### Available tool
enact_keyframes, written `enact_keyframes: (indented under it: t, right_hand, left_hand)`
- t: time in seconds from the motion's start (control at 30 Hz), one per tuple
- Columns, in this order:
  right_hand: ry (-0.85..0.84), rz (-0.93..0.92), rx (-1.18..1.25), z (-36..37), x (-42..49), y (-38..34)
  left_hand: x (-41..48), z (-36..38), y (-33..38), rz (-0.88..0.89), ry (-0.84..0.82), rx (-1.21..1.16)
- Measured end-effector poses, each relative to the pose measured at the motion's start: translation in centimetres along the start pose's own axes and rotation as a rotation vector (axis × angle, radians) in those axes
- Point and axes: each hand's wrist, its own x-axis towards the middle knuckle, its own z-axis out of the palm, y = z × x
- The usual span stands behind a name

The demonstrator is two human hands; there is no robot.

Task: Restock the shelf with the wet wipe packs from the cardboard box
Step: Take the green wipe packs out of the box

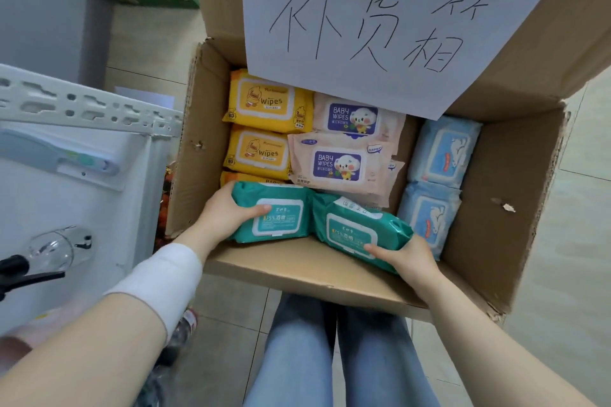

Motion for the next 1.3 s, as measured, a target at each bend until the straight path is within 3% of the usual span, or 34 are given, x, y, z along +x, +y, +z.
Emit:
enact_keyframes:
  t: [0.17, 0.27, 0.43, 0.67, 0.83, 1.07, 1.3]
  right_hand:
    - [0.094, -0.110, 0.074, -2.1, -5.0, -2.3]
    - [0.081, -0.138, 0.175, -4.6, -9.1, -3.6]
    - [-0.121, -0.231, 0.271, -7.8, -16.5, -7.3]
    - [-0.427, -0.506, 0.267, -7.5, -28.8, -15.3]
    - [-0.581, -0.650, 0.200, -3.4, -37.1, -20.9]
    - [-0.832, -0.760, 0.158, 5.7, -45.9, -26.0]
    - [-0.883, -0.870, -0.012, 19.0, -51.6, -30.9]
  left_hand:
    - [-5.6, -0.7, 1.6, 0.144, 0.236, 0.053]
    - [-10.8, -2.5, 2.4, 0.187, 0.411, -0.068]
    - [-23.3, -5.5, 3.9, 0.291, 0.647, -0.421]
    - [-42.3, -9.6, 3.4, 0.564, 0.939, -0.862]
    - [-53.1, -13.6, 0.0, 0.691, 1.133, -1.015]
    - [-61.8, -18.9, -8.6, 0.739, 1.340, -1.167]
    - [-65.3, -25.4, -18.9, 0.741, 1.429, -1.263]
